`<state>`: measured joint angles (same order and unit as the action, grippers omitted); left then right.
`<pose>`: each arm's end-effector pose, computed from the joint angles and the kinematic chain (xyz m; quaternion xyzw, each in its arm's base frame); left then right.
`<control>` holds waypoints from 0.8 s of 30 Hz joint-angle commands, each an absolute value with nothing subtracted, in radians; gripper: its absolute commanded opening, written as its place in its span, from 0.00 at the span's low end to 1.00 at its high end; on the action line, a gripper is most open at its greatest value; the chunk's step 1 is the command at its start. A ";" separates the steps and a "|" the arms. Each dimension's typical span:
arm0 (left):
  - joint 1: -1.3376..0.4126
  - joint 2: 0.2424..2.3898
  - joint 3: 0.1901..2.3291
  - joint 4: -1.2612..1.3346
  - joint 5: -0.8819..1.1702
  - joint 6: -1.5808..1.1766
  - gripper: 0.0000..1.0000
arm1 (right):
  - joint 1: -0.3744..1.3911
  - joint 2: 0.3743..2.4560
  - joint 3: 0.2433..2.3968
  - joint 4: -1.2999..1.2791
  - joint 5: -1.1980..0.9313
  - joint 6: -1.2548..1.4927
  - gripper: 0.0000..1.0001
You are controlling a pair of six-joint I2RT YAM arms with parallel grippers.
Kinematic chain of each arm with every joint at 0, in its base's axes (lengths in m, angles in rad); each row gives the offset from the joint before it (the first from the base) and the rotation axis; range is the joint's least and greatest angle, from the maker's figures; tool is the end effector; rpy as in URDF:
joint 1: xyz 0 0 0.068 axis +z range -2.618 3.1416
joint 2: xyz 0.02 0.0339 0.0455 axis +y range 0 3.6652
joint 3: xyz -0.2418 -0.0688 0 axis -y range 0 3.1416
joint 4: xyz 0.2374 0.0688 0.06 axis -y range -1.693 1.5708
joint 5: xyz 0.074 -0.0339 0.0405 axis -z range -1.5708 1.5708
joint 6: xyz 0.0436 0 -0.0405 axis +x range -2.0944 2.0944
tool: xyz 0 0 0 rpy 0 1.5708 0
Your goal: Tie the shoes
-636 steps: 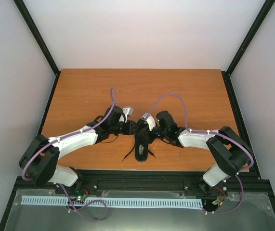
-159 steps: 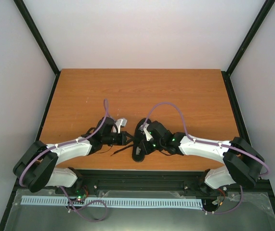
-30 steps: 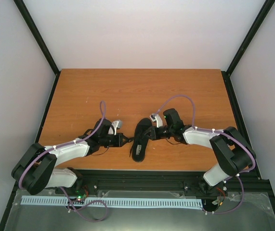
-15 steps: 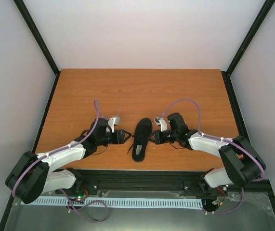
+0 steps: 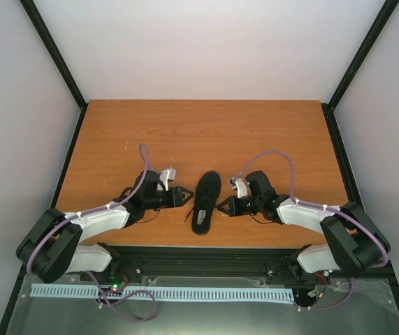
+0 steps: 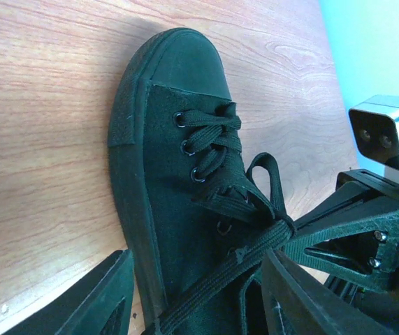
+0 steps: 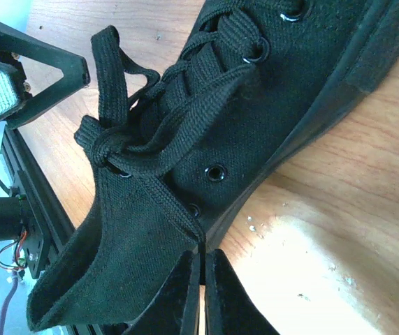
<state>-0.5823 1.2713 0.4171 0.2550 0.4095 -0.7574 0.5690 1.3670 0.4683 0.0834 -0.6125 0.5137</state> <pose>0.1942 -0.1487 0.1406 0.0189 0.8708 -0.4248 0.2467 0.1895 0.1510 0.1220 -0.1357 0.8828 0.4214 0.1570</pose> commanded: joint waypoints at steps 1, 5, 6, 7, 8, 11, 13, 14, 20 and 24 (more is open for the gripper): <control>-0.574 1.308 0.462 0.328 0.432 -0.793 0.52 | 0.567 1.339 0.450 0.084 -0.595 0.524 0.03; -0.575 1.348 0.492 0.353 0.446 -0.806 0.51 | 0.568 1.343 0.445 0.088 -0.594 0.524 0.03; -0.574 1.360 0.499 0.362 0.450 -0.810 0.51 | 0.567 1.344 0.444 0.089 -0.594 0.525 0.03; -0.574 1.370 0.509 0.368 0.455 -0.811 0.51 | 0.567 1.345 0.441 0.090 -0.594 0.525 0.03; -0.574 1.385 0.523 0.371 0.461 -0.813 0.52 | 0.567 1.347 0.438 0.091 -0.593 0.526 0.03; -0.574 1.423 0.546 0.390 0.484 -0.823 0.52 | 0.567 1.352 0.432 0.091 -0.592 0.525 0.03; -0.573 1.446 0.556 0.405 0.493 -0.828 0.52 | 0.567 1.352 0.431 0.090 -0.591 0.525 0.03; -0.574 1.457 0.563 0.411 0.500 -0.829 0.52 | 0.566 1.352 0.431 0.090 -0.591 0.524 0.03; -0.574 1.518 0.596 0.417 0.527 -0.829 0.49 | 0.567 1.363 0.427 0.093 -0.587 0.525 0.03; -0.574 1.546 0.603 0.423 0.536 -0.832 0.43 | 0.566 1.364 0.424 0.095 -0.588 0.526 0.03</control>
